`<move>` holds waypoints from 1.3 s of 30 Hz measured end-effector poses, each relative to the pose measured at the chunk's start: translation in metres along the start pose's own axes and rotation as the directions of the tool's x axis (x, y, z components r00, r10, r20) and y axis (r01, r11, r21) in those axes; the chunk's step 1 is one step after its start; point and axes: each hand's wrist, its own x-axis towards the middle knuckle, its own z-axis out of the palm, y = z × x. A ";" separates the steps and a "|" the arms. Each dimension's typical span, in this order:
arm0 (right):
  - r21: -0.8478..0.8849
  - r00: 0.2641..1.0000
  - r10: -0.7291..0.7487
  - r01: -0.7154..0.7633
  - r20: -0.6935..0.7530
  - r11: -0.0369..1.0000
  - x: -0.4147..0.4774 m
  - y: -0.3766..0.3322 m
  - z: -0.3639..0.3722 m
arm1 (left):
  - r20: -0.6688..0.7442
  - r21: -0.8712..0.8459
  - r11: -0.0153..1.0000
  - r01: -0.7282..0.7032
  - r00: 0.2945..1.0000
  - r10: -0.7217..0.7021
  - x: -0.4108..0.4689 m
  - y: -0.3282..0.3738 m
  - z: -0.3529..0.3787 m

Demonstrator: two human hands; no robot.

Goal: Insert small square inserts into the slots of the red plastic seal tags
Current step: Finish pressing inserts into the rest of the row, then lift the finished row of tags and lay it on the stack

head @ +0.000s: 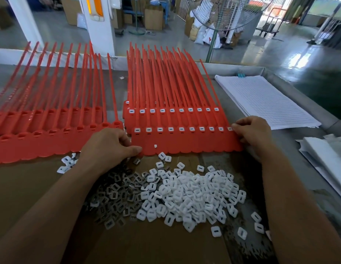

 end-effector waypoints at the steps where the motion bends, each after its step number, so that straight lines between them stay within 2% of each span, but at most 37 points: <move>1: 0.019 0.998 0.038 -0.039 0.060 0.999 -0.003 0.000 -0.006 | -0.002 -0.003 1.000 -0.003 1.000 0.003 -0.001 0.001 -0.001; 5: -0.134 0.939 0.152 -0.116 0.308 0.984 -0.007 -0.002 -0.026 | 0.004 -0.019 1.000 0.001 1.000 -0.001 -0.003 0.003 -0.004; 9: -0.164 0.908 0.177 -0.122 0.379 0.979 -0.008 -0.004 -0.028 | 0.031 -0.090 0.995 0.043 0.999 -0.040 -0.002 0.002 -0.004; 11: -0.151 0.910 0.155 -0.104 0.384 0.983 -0.008 -0.004 -0.027 | 0.061 -0.214 0.972 0.096 0.995 -0.085 -0.002 0.001 -0.004; 15: -0.011 0.937 0.078 -0.078 0.340 0.997 -0.011 -0.006 -0.028 | 0.152 -0.474 0.866 0.159 0.984 -0.098 -0.003 0.002 -0.007; 19: 0.109 0.949 0.035 -0.073 0.314 0.991 -0.014 -0.008 -0.027 | 0.155 -0.558 0.819 0.137 0.986 -0.059 -0.005 0.003 -0.009; 24: 0.183 0.970 -0.033 -0.012 0.239 0.983 -0.015 -0.012 -0.023 | 0.055 -0.656 0.744 0.129 0.991 -0.124 -0.001 -0.001 -0.008; 29: 0.194 0.989 -0.134 0.119 0.068 0.974 -0.014 -0.016 -0.005 | -0.085 -0.695 0.715 0.071 0.980 -0.181 0.004 -0.003 -0.004; 31: 0.189 0.986 -0.165 0.160 0.008 0.969 -0.013 -0.016 0.003 | -0.152 -0.696 0.716 0.054 0.963 -0.221 0.006 -0.004 -0.002; 34: 0.185 0.981 -0.191 0.195 -0.040 0.963 -0.012 -0.014 0.016 | -0.262 -0.596 0.803 0.015 0.941 -0.212 0.005 -0.006 0.003; 39: 0.208 0.986 -0.131 0.149 -0.101 0.967 -0.005 -0.006 0.025 | -0.167 -0.521 0.852 0.055 0.972 -0.165 0.005 -0.006 0.006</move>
